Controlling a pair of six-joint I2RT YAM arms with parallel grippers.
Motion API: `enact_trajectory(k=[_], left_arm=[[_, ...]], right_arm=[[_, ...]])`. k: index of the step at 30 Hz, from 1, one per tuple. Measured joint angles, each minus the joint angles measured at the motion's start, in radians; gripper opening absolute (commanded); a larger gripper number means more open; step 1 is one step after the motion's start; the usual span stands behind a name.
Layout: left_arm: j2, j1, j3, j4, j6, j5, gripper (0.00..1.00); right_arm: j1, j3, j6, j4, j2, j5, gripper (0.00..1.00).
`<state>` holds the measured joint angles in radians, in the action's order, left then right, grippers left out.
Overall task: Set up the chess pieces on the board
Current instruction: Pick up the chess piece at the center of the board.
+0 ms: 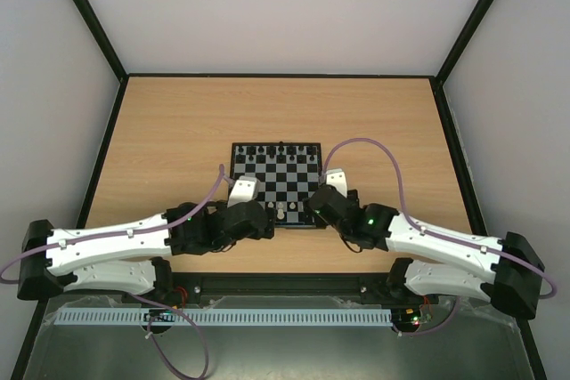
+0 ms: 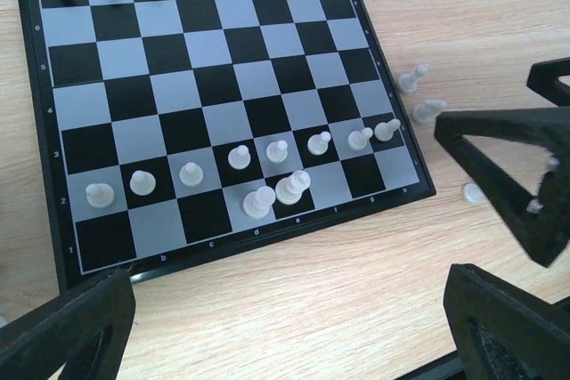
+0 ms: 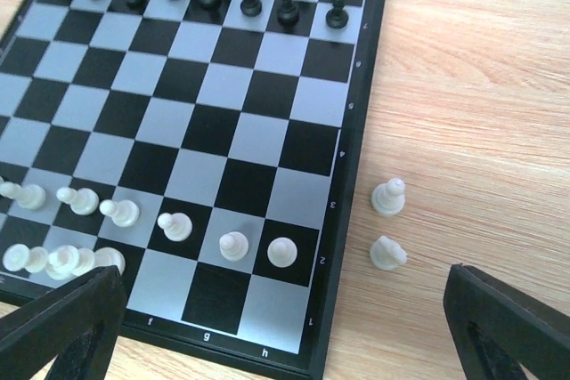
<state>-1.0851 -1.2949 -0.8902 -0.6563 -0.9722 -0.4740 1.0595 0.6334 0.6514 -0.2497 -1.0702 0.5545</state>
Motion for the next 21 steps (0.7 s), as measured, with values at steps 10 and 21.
enact_trajectory(k=[10, 21], left_arm=[[0.072, -0.001, 0.124, 0.078, 0.005, -0.010, 0.99], [0.196, -0.001, 0.203, 0.124, 0.027, -0.002, 0.99]], right_arm=[[-0.003, 0.093, 0.207, -0.285, 0.008, -0.018, 0.98], [-0.186, 0.017, 0.265, -0.284, -0.023, -0.113, 0.52]])
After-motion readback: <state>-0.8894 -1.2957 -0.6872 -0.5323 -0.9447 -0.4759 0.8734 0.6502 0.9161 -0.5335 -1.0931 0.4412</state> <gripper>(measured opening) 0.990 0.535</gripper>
